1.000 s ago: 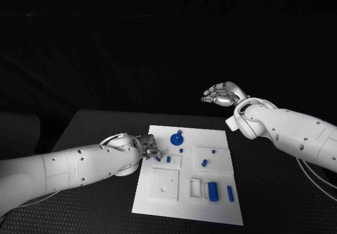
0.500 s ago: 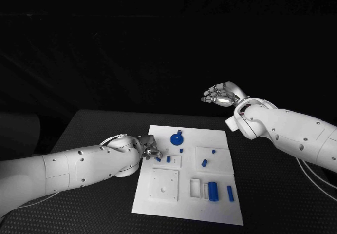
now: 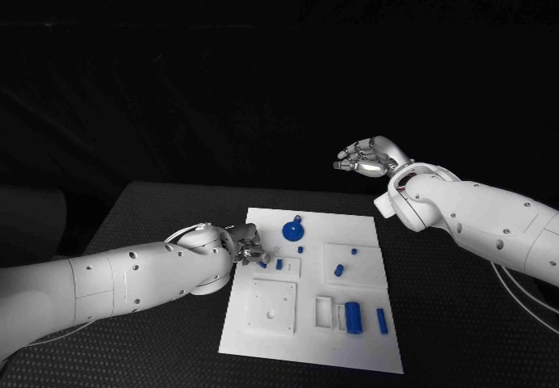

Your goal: Assemble the parts on the task board

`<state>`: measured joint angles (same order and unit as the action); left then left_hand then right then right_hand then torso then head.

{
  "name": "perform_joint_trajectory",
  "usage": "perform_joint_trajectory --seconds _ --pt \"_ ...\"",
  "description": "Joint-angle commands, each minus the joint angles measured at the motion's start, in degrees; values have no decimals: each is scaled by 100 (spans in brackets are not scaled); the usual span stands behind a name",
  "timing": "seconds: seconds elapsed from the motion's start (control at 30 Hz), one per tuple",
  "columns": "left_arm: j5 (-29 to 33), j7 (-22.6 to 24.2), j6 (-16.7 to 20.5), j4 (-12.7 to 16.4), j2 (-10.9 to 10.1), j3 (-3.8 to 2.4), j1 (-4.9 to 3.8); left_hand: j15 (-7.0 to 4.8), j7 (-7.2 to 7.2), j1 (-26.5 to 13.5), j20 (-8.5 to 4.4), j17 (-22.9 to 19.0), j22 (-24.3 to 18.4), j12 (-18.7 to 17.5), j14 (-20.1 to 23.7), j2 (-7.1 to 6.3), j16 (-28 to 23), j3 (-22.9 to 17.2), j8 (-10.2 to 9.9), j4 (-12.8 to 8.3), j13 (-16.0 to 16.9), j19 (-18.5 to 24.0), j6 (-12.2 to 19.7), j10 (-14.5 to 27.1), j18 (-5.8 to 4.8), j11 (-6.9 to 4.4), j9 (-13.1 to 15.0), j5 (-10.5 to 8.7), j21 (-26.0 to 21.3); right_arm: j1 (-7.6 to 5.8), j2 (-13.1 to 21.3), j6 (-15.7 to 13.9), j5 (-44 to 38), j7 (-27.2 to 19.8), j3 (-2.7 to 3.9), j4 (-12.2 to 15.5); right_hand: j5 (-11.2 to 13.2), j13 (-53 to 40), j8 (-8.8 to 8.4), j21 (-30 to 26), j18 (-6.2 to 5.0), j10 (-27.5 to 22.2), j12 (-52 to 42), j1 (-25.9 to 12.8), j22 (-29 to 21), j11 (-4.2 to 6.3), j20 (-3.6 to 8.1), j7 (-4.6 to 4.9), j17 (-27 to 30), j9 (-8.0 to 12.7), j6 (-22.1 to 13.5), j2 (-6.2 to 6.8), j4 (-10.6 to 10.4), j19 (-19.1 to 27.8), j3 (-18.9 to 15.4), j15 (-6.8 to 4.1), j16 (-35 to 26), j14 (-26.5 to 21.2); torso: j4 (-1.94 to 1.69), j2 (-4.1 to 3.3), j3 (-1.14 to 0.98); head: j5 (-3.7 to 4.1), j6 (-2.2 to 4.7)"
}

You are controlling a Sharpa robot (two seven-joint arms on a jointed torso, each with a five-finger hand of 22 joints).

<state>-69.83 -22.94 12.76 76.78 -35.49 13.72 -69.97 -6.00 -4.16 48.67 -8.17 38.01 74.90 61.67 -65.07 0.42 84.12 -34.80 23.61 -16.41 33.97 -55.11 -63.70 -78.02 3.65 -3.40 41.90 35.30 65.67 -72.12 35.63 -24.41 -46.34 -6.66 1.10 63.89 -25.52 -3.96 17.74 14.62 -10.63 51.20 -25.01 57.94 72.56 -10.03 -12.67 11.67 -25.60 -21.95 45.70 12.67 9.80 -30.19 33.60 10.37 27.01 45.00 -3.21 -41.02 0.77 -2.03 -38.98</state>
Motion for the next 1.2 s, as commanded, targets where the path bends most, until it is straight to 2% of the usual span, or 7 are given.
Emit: perform_joint_trajectory --seconds 0.03,0.33,0.43,0.73,0.87,1.13,1.2 --pt "-194 27 -120 41 -13 6 16 -450 617 74 -690 -11 77 23 -402 63 -12 -77 631 -5 -13 -38 -761 -239 98 -453 323 -51 28 7 4 73 -7 -44 1 0 -37 0 20 -30 49 -18 35 -43 8 -2 0 56 10 7 -58 -34 -38 14 -4 -2 22 -38 -2 0 1 -2 -6" --pt "-179 5 -239 96 -55 7 33 -452 612 94 -689 -21 74 19 -398 23 -27 -80 634 0 -26 -37 -750 -235 99 -446 318 -92 25 14 10 83 -6 -42 1 3 -45 0 21 -35 49 -18 35 -52 12 -2 -1 56 12 8 -58 -40 -47 13 -7 -2 23 -39 -2 -1 -1 -2 -9" --pt "-152 5 -269 118 -64 7 37 -455 608 118 -689 -29 70 20 -394 -39 -40 -76 639 6 -34 -35 -746 -237 100 -436 313 -111 21 15 13 83 -6 -43 1 1 -50 0 22 -38 49 -18 36 -54 14 -2 -1 56 13 9 -59 -42 -49 12 -7 -2 24 -39 0 0 0 -1 -11" --pt "1 16 -300 122 -67 7 39 -462 592 136 -684 -48 59 5 -381 -114 -73 -59 636 42 -60 -32 -728 -232 96 -411 295 -173 7 16 14 85 -6 -42 1 3 -63 0 22 -43 49 -17 36 -59 18 -2 -1 56 15 10 -59 -47 -56 11 -7 -2 25 -41 0 0 0 0 -16" --pt "31 17 -285 119 -59 7 40 -472 585 165 -684 -58 50 -1 -381 -170 -88 -49 637 64 -79 -33 -725 -239 96 -396 280 -264 -4 18 12 86 -6 -43 1 1 -71 0 23 -46 49 -17 35 -62 21 -2 -1 57 16 10 -60 -48 -59 11 -7 -2 25 -41 0 -2 -1 0 -17" --pt "34 -8 -327 54 18 6 40 -477 587 191 -682 -60 46 6 -388 -170 -87 -40 650 80 -91 -35 -739 -251 94 -394 267 -363 -9 18 9 83 -6 -43 1 4 -84 0 23 -50 48 -17 35 -63 24 -1 0 57 17 11 -60 -49 -61 10 -7 -2 26 -42 0 -1 -5 -2 -10" --pt "35 -11 -345 35 37 6 40 -473 591 186 -680 -55 46 19 -397 -122 -75 -35 660 95 -89 -36 -753 -258 91 -397 263 -395 -9 18 5 83 -6 -45 1 4 -93 0 24 -53 48 -16 36 -63 26 -1 0 57 18 12 -61 -50 -62 10 -6 -2 27 -43 0 0 -4 -3 -6"
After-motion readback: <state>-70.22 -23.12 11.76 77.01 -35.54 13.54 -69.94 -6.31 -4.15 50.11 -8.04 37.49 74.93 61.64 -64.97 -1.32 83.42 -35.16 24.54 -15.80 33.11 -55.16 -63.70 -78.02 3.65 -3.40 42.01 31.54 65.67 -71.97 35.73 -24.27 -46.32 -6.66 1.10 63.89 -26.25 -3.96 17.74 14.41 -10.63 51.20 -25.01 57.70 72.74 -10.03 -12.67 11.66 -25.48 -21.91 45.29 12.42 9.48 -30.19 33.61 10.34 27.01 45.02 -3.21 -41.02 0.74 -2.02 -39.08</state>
